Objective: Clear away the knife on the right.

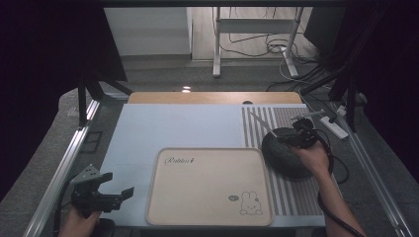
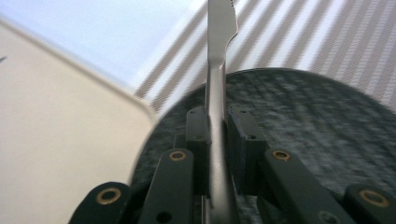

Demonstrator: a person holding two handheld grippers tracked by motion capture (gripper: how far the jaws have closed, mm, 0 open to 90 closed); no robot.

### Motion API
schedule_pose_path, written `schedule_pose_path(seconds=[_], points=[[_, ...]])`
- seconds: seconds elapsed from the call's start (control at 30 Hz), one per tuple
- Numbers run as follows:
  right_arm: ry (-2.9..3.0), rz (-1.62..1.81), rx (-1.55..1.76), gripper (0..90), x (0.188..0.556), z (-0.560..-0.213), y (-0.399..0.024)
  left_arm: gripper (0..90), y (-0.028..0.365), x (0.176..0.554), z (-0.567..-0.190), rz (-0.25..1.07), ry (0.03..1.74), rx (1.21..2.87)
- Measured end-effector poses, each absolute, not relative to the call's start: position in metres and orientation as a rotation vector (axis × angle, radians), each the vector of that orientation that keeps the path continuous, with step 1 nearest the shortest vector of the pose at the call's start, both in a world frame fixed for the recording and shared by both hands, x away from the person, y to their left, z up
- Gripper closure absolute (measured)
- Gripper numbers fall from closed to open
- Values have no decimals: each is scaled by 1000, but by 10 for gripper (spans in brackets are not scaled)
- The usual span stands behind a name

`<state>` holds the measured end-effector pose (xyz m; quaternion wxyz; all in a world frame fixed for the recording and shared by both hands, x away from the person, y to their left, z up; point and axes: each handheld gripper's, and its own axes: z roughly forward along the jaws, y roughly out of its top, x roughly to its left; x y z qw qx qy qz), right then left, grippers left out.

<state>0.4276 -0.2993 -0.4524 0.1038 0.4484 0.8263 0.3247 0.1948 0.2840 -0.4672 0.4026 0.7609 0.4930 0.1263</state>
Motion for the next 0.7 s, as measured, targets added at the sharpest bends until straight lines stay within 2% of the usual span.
schedule_pose_path(seconds=[0.7], points=[[2625, 982, 1057, 795, 347, -457, -230, 7, 284, 195, -467, 316, 1239, 1924]])
